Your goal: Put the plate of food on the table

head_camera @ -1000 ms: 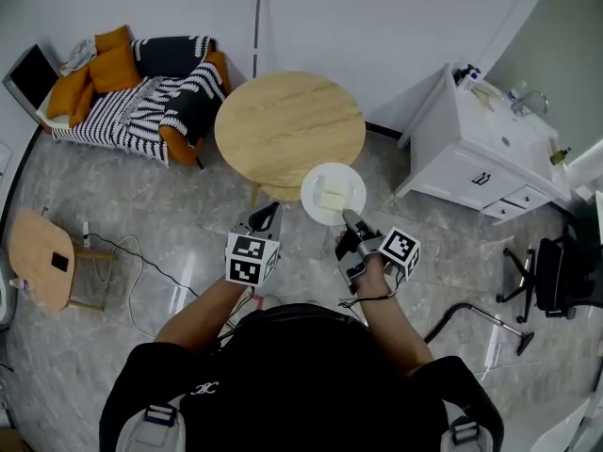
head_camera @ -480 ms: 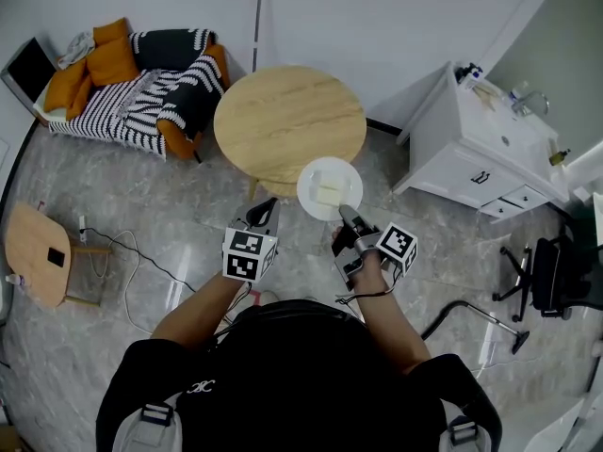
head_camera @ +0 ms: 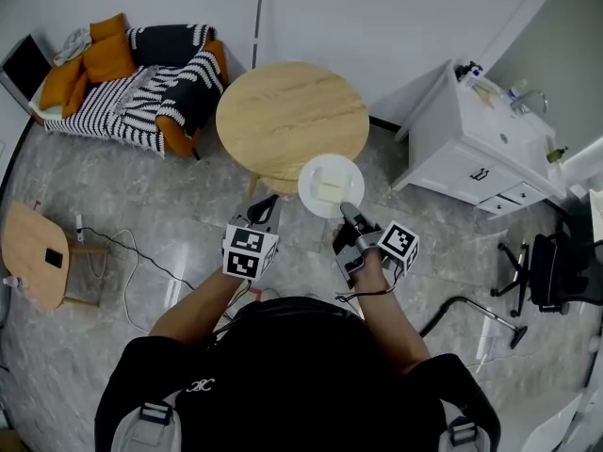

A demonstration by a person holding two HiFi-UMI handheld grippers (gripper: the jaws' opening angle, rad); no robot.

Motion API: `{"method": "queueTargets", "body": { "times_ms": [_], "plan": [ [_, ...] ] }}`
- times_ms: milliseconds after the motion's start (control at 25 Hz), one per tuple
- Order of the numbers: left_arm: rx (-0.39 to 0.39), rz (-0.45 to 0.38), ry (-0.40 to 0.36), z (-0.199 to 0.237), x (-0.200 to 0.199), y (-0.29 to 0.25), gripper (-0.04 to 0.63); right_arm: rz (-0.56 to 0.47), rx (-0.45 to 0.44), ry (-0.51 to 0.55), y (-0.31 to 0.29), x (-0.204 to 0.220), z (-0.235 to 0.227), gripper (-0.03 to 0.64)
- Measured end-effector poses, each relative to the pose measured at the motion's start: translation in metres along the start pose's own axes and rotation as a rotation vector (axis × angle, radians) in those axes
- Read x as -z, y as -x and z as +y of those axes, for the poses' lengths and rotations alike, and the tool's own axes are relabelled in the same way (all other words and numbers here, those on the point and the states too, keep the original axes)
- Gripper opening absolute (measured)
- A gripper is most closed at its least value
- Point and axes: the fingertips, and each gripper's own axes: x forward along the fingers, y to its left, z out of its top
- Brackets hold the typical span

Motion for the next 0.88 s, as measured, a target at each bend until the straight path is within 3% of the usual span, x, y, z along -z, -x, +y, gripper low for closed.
{"method": "queueTargets", "body": {
  "times_ms": [440, 880],
  "plan": [
    [0.036, 0.005, -0.047, 0.020, 0.008, 0.016, 0.008, -0.068, -0.033, -0.020, 0.000, 0.023, 0.002, 0.017],
    [0.049, 0.021, -0.041, 0.029, 0.018, 0.012, 0.008, -0.090, -0.033, -0.042, -0.006, 0.019, -0.004, 0.017]
  ]
}}
